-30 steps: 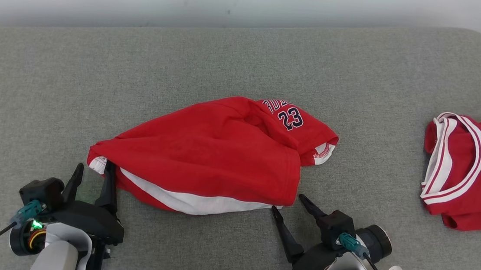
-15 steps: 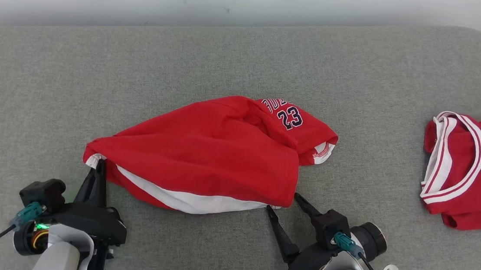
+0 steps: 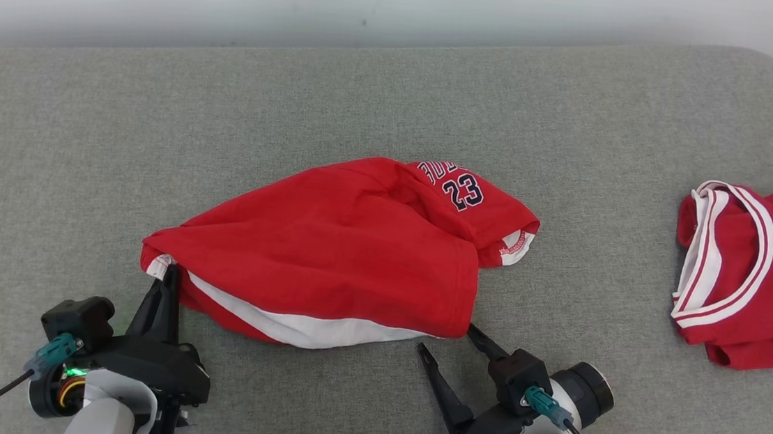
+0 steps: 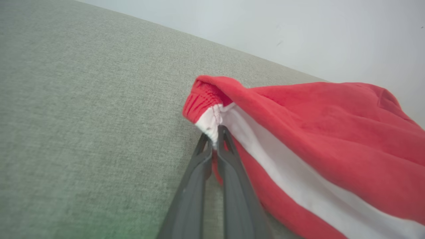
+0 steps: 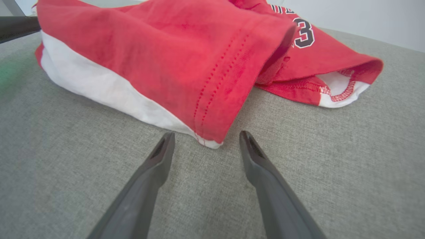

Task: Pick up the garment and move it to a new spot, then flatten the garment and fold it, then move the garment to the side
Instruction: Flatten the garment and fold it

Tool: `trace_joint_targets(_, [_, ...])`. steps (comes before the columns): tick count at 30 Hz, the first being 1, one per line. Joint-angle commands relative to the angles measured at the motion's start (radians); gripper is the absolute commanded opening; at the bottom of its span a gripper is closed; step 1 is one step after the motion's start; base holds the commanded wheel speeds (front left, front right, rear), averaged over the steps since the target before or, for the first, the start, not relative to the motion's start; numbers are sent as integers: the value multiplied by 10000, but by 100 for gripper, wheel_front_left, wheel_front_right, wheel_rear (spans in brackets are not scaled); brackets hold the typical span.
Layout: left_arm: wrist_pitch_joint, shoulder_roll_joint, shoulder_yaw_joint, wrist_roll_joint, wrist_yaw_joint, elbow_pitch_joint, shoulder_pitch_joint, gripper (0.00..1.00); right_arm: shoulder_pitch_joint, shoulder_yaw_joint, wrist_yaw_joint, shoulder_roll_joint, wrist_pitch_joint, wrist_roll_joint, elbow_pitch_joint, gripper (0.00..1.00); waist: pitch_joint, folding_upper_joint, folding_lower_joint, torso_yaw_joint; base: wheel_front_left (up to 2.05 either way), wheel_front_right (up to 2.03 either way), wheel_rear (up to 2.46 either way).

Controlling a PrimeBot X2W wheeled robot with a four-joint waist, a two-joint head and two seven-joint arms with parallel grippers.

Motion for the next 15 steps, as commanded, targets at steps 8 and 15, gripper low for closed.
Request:
trace_joint_targets(8, [-27, 37, -134, -132, 11, -116, 19, 0, -174, 197, -28, 4, 38, 116, 141, 16, 27, -1, 1, -10, 0, 0, 0])
trace_joint_targets(15, [-28, 22, -370, -396, 11, -288, -63, 0, -275, 230, -28, -15, -27, 602, -81, 0, -52, -1, 1, -6, 0, 0, 0])
